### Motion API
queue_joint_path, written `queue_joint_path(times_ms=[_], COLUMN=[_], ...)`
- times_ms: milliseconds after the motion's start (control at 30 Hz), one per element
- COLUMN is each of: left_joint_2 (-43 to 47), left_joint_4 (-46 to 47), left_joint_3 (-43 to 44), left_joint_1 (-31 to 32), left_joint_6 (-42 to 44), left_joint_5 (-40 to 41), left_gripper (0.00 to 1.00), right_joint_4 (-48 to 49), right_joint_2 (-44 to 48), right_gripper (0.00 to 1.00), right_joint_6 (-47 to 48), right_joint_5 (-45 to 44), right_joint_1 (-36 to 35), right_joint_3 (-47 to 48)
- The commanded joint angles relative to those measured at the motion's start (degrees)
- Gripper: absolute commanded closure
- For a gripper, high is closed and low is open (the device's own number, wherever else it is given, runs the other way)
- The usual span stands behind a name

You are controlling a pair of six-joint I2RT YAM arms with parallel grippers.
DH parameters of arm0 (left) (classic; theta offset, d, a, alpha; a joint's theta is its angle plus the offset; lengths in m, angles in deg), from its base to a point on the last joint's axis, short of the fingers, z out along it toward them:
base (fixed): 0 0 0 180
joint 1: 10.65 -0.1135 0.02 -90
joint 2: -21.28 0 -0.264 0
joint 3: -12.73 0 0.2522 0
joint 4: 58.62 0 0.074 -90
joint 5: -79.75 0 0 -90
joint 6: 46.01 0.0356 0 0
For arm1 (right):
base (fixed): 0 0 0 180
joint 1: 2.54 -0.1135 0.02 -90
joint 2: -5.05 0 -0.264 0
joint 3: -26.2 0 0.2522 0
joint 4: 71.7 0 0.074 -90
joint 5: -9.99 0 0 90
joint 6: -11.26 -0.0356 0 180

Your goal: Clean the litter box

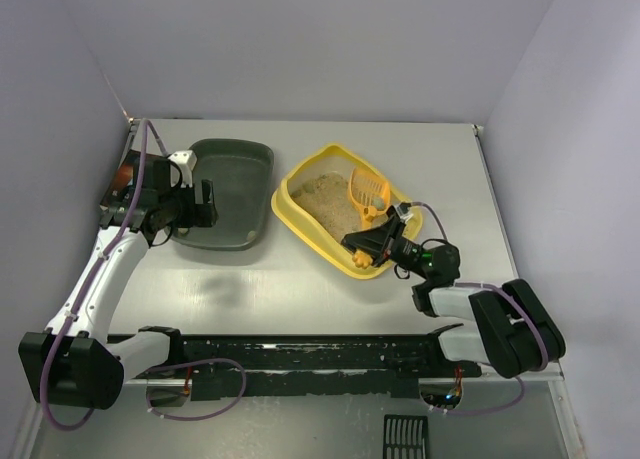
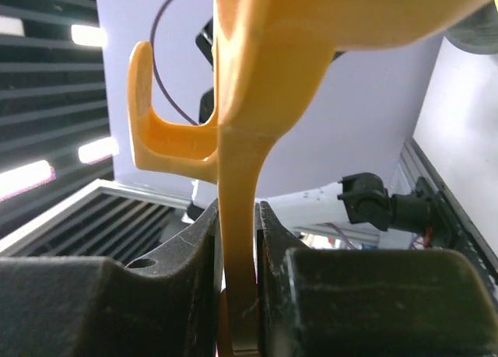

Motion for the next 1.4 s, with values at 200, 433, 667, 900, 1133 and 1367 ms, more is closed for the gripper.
queue_joint_path(times_ms=[200,433,667,900,1133,1367], left_joint_2=[0.6,0.0,0.3,0.8,-5.5,-8.9], left_joint_4=[2.1,2.3,2.5,2.5,-7.4,-16.7], left_joint_3=[-0.8,-0.9,-1.1,-1.1,11.3,22.9], left_joint_1=[-1.0,-1.1,-1.1,-1.1,-1.1,-1.2], left_joint_6=[-0.2,-0.1,0.0,-0.3,1.5,1.9], left_joint_5=[-0.9,-1.5,-1.3,-0.8,6.4,15.1], left_gripper=[0.02,0.02,0.02,0.02,0.02,0.02], right_joint_4=[-53.2,-78.6,-89.9,-93.4,-92.6,-88.2], right_joint_2=[20.7,26.5,17.6,15.9,8.3,0.7], right_gripper=[1.00,1.00,1.00,1.00,1.00,1.00], right_joint_6=[48.5,63.1,66.7,67.5,68.5,68.2], right_joint_5=[-3.6,-18.4,-19.4,-16.6,-6.2,-1.4], right_joint_1=[-1.0,-1.1,-1.1,-1.1,-1.2,-1.7], right_joint_3=[5.4,12.8,20.4,24.5,30.7,36.7])
